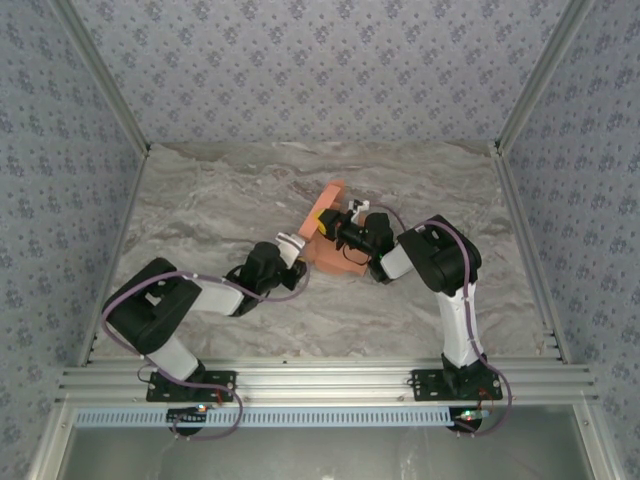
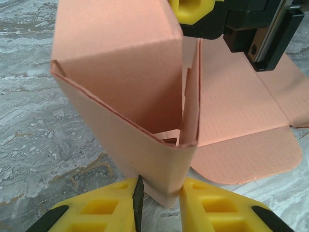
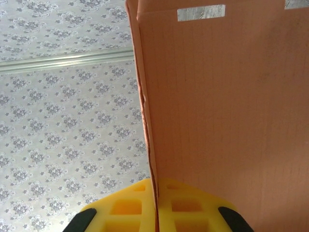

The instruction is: Fold the paper box

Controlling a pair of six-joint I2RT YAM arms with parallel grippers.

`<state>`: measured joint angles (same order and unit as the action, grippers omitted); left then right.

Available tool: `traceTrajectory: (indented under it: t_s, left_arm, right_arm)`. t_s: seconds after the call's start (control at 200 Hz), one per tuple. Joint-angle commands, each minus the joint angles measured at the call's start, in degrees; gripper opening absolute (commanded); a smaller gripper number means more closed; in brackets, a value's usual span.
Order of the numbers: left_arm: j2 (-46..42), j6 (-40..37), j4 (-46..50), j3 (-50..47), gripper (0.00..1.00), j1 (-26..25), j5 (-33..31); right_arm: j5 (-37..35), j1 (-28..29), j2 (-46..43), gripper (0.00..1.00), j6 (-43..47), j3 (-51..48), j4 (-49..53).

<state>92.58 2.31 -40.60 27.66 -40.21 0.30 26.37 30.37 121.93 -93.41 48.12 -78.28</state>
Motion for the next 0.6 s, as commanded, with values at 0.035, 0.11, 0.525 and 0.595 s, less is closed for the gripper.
traceTrajectory:
  t_s: [0.035, 0.11, 0.525, 0.595]
  left_arm:
    - [0.7, 1.9, -3.0, 2.4, 0.27, -1.1, -1.3]
    - [1.5, 2.2, -2.9, 3.1, 0.27, -2.0, -2.2]
    - [5.2, 7.1, -5.3, 4.3, 0.36, -3.1, -9.4]
    - [5.3, 7.4, -5.5, 4.3, 0.44, -3.2, -10.7]
  right_arm:
    - [-0.3, 0.9, 0.9, 0.07, 0.9, -1.7, 2.8]
    - [-0.5, 1.1, 1.0, 0.08, 0.9, -1.9, 2.7]
    - [-1.1, 1.2, 0.1, 0.07, 0.9, -4.6, 2.2]
    - [-1.8, 1.3, -0.7, 0.07, 0.9, -5.4, 2.1]
